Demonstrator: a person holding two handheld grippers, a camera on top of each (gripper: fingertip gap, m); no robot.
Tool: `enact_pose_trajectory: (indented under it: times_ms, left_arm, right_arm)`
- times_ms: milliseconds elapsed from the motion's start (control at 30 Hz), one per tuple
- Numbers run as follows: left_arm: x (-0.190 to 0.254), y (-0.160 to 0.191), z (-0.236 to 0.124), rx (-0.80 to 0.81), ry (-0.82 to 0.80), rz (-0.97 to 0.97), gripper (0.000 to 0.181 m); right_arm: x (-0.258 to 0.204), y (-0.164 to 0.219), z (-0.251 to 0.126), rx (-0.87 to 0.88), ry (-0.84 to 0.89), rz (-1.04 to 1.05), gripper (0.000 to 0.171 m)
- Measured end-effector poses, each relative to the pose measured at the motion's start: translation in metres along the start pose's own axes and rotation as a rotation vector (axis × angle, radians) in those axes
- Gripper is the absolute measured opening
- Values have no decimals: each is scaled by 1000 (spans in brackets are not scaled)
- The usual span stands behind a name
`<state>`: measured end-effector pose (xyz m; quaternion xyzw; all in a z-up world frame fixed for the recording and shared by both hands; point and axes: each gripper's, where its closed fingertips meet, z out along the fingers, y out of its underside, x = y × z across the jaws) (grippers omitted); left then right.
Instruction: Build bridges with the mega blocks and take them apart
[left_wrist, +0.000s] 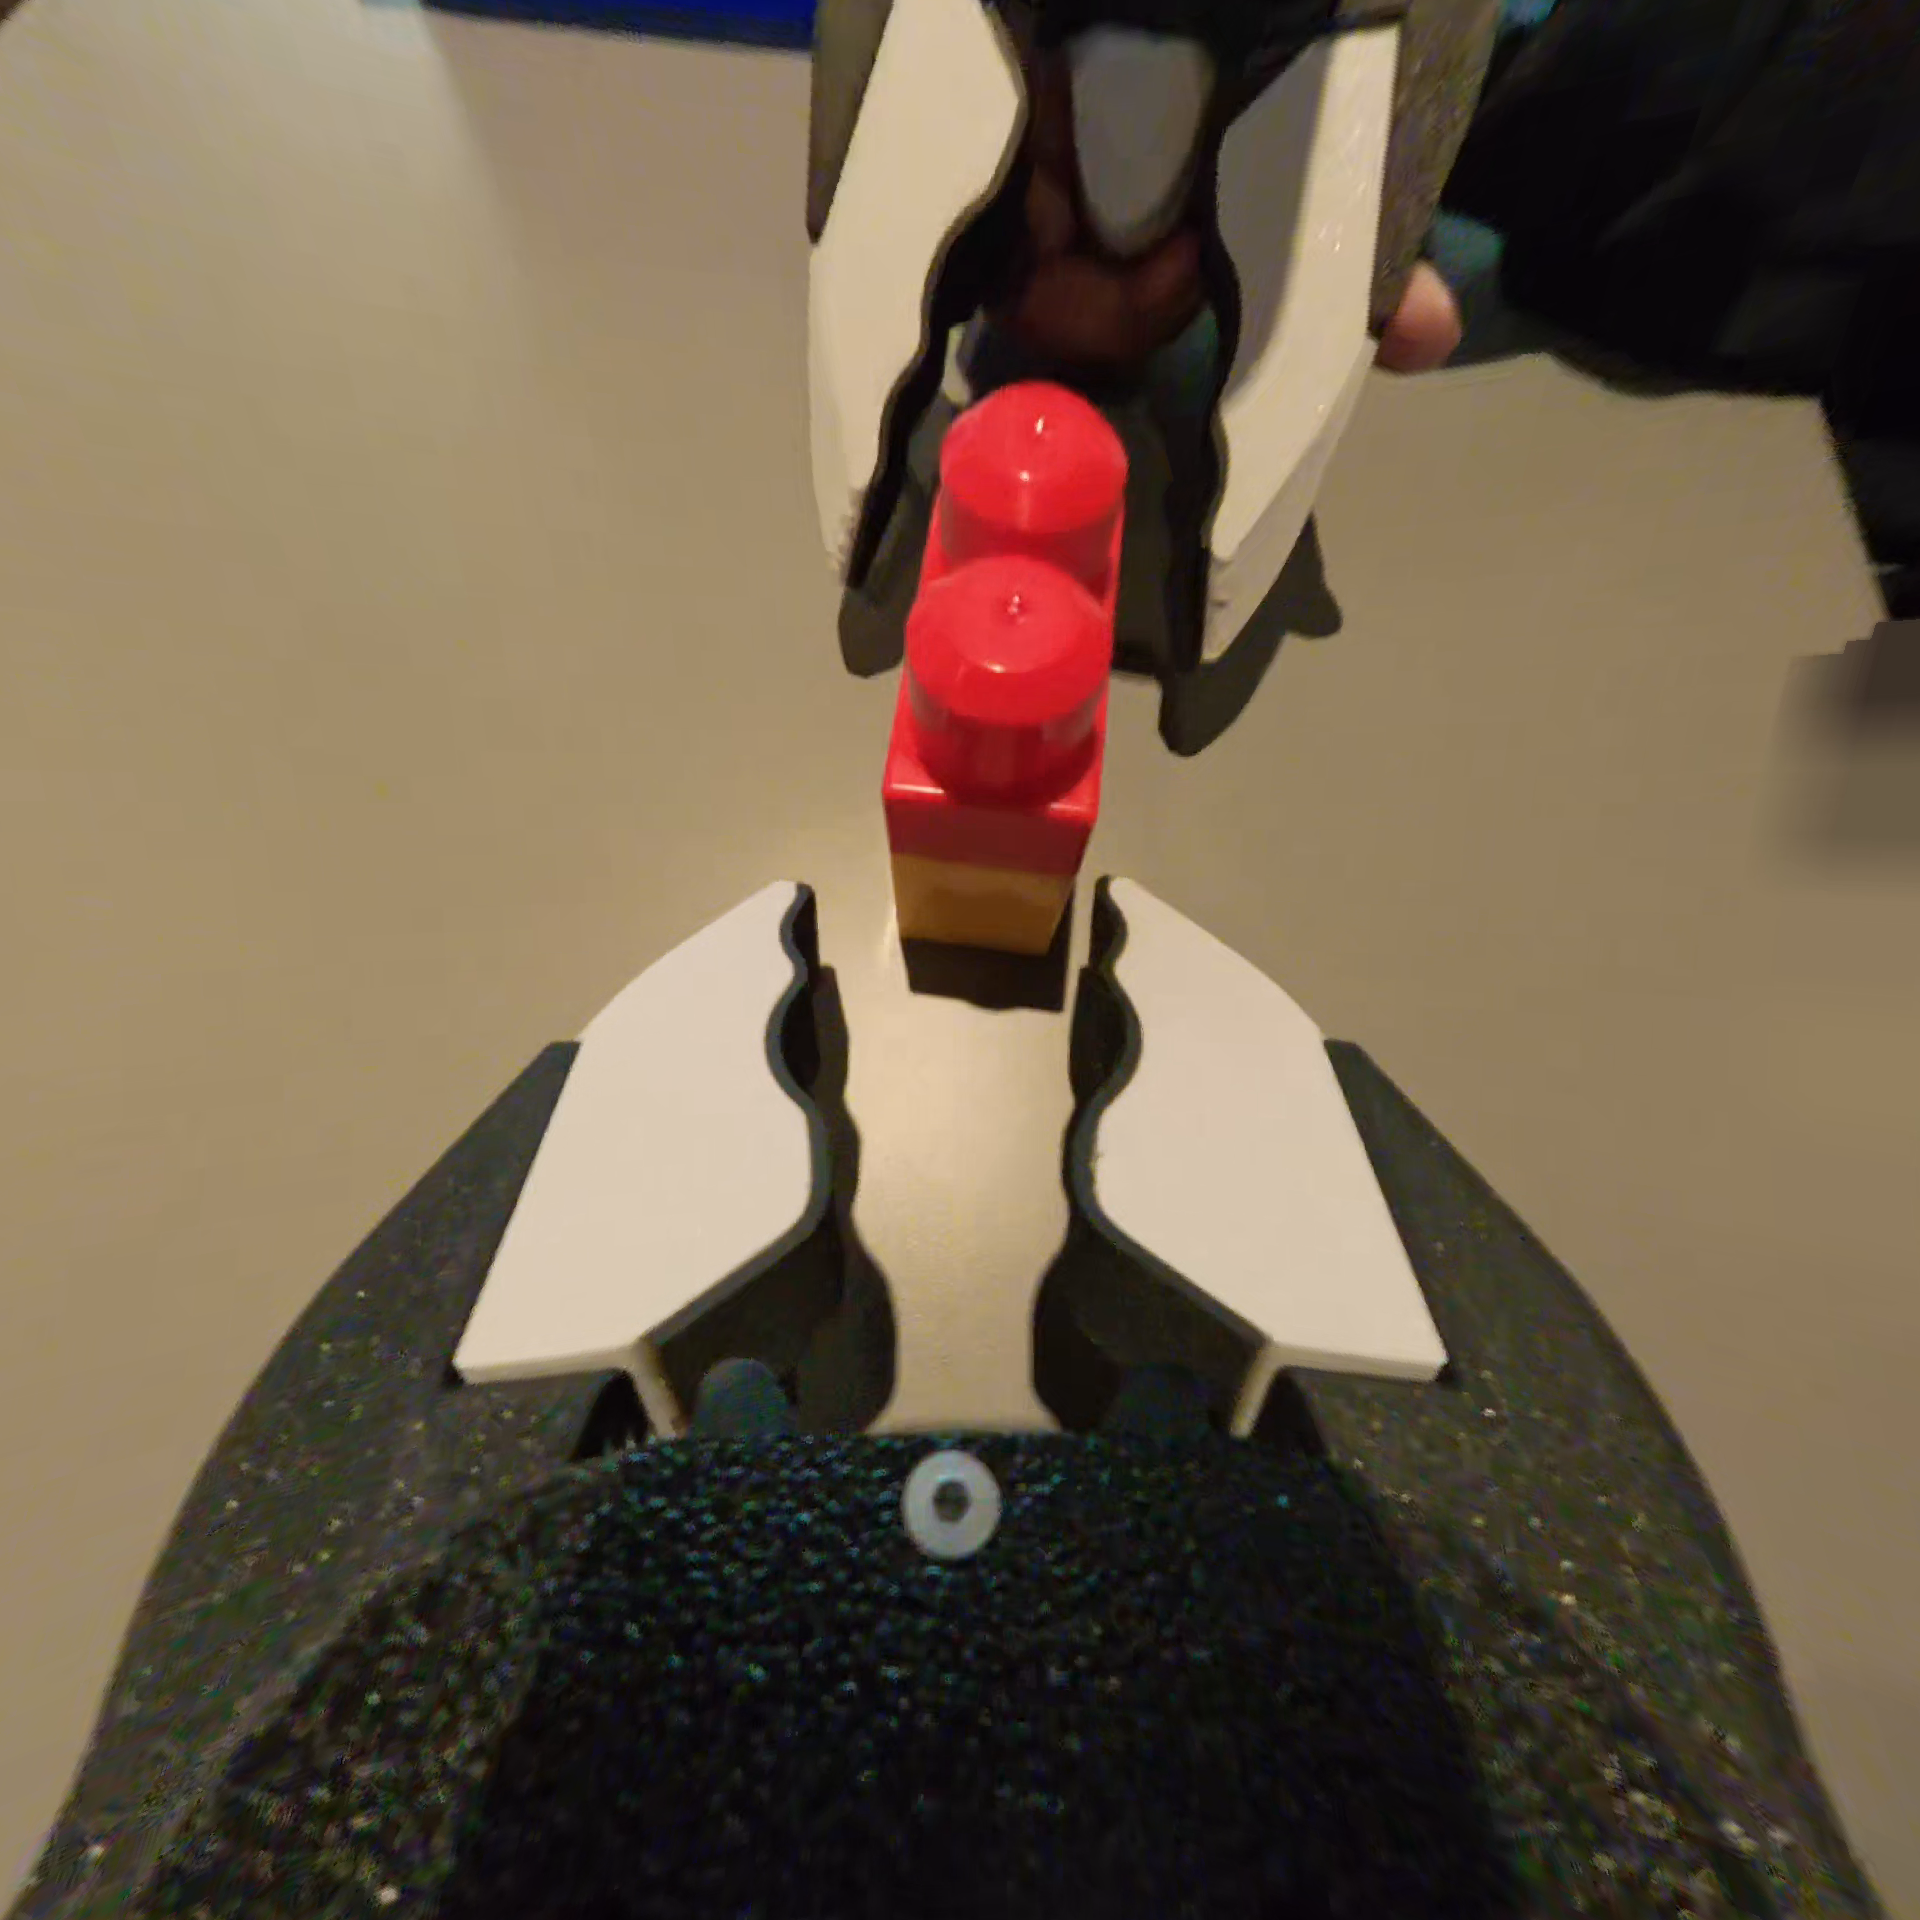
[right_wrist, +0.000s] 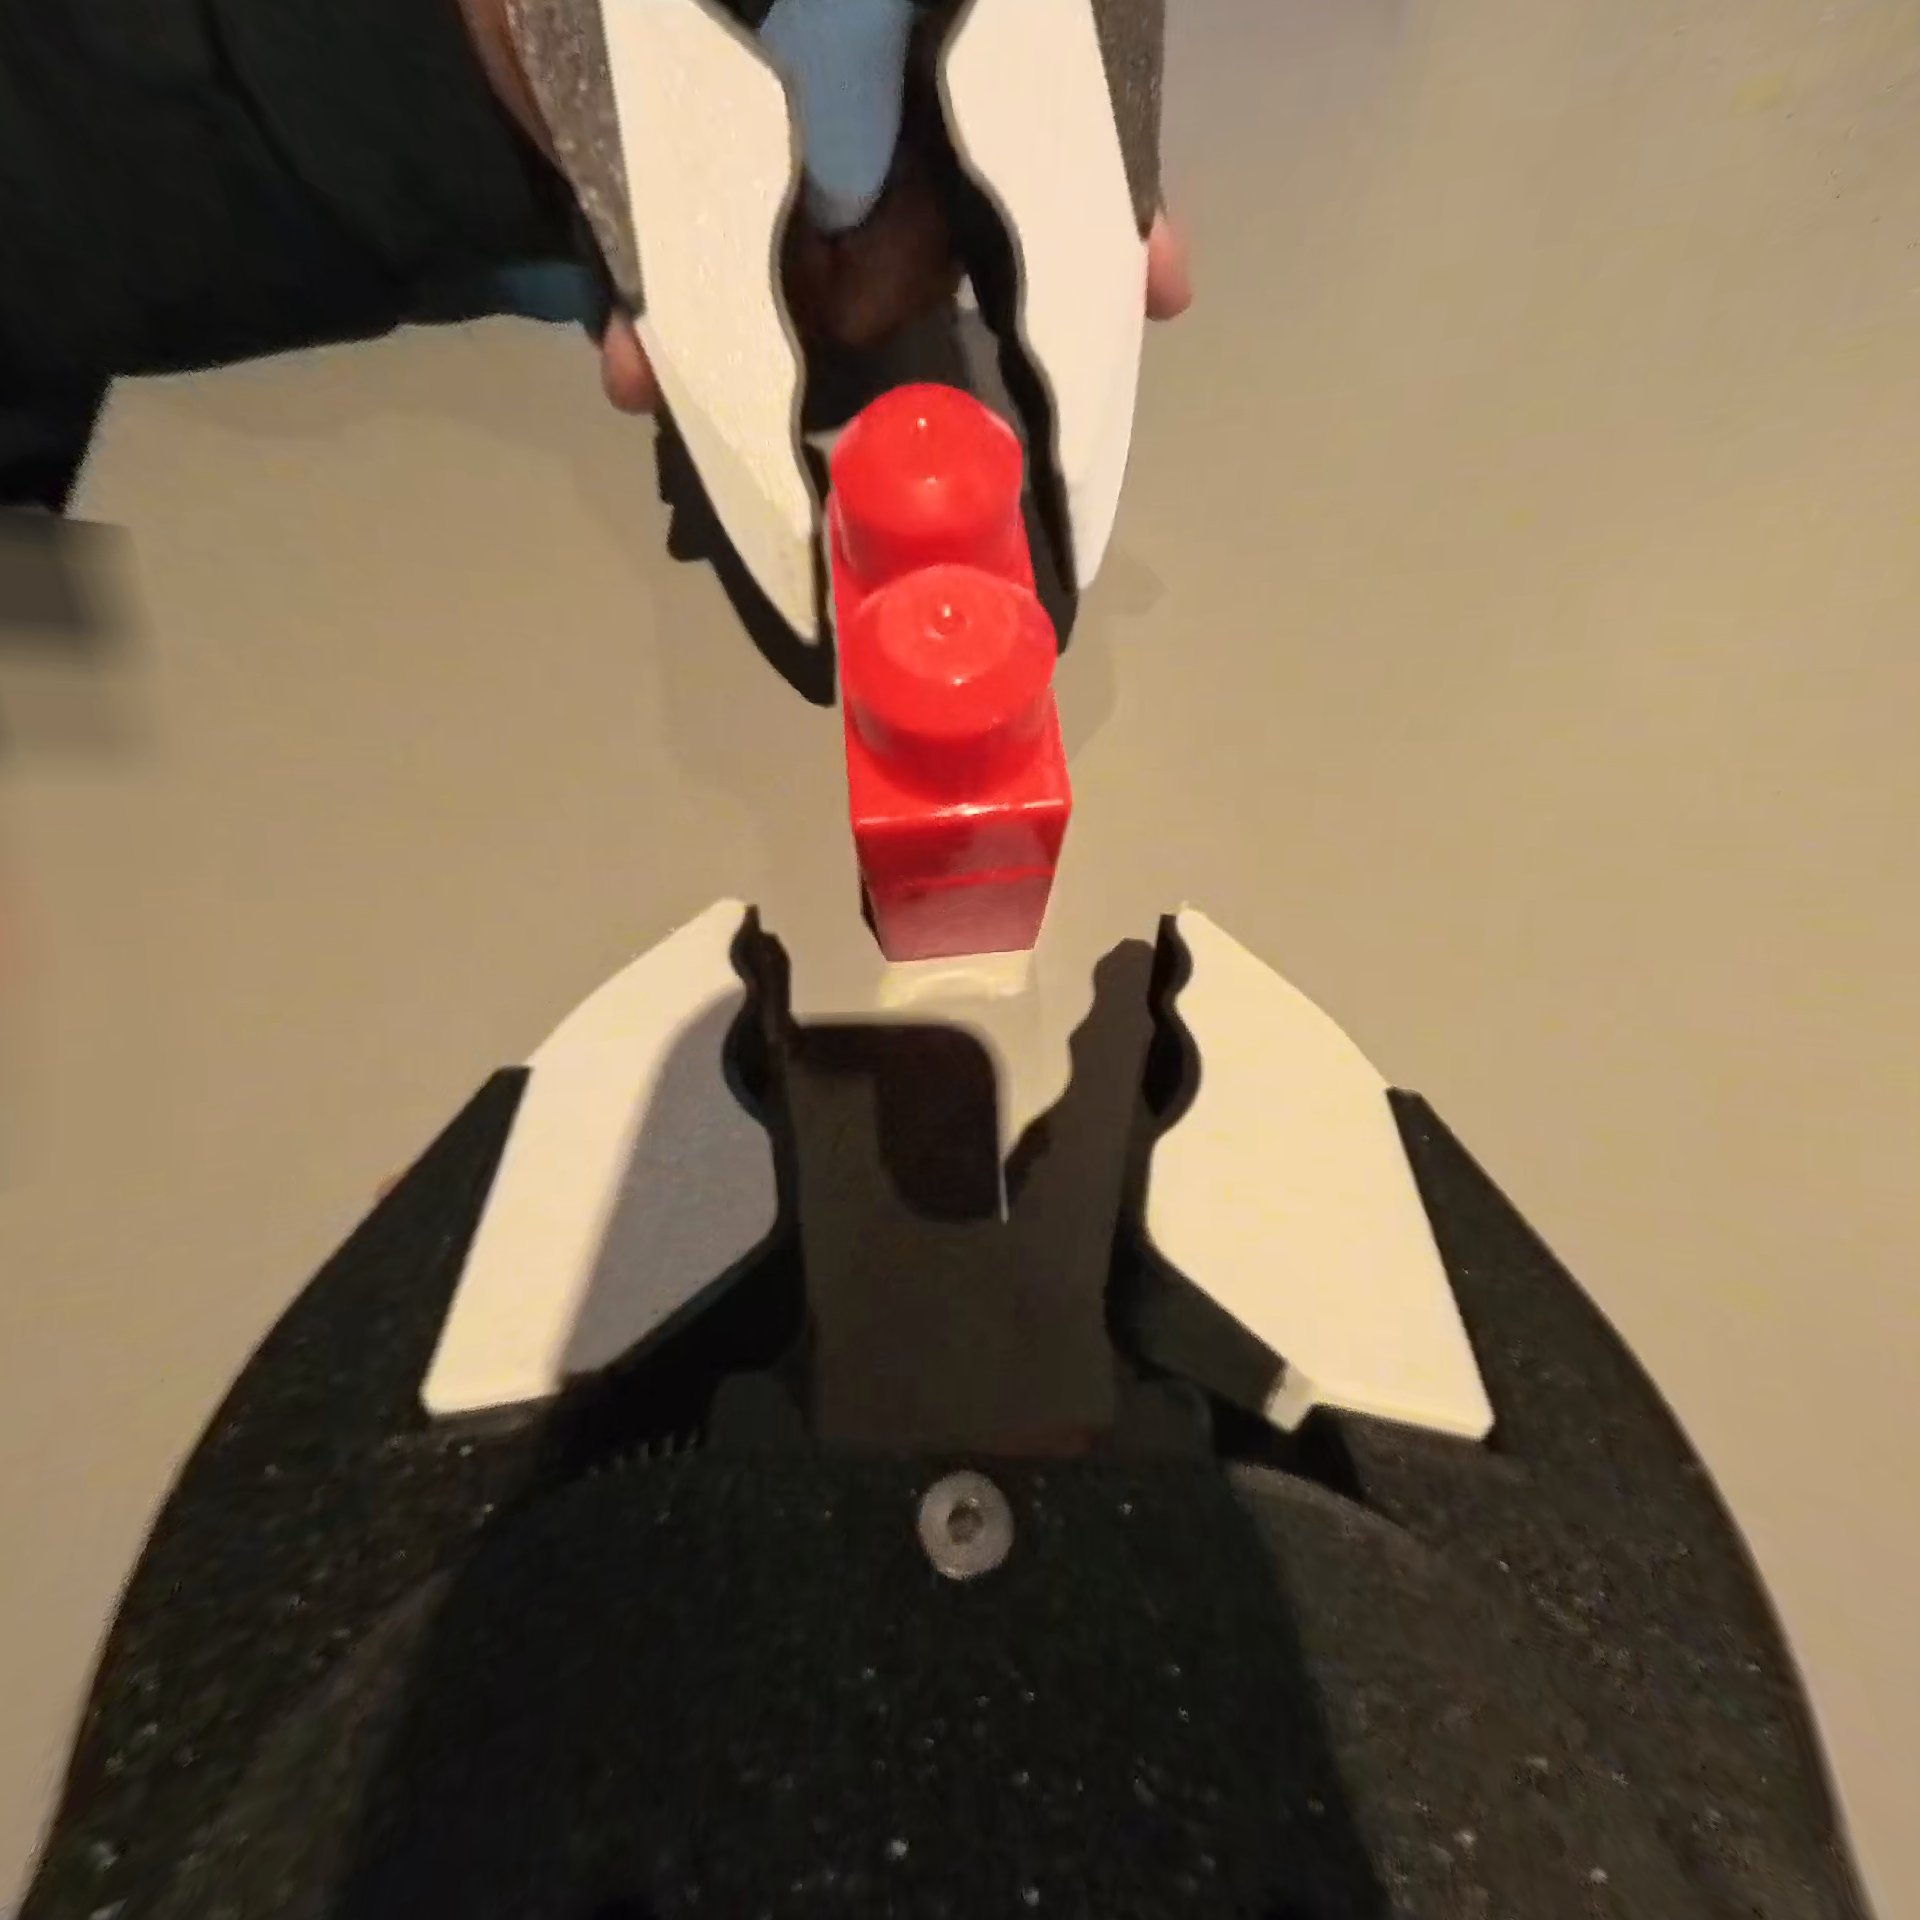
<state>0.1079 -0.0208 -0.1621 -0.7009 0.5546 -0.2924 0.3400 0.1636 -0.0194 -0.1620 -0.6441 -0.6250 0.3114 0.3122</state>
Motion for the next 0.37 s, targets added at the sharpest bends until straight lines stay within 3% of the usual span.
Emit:
enact_pose_trajectory:
  times_ms: [267, 367]
  left_arm:
    - [2, 10, 15, -118, -44, 83, 32]
    - [3, 9, 16, -119, -52, 103, 32]
  right_arm:
    - [-2, 8, 14, -101, 32, -69, 38]
    - [-2, 8, 16, -113, 40, -83, 37]
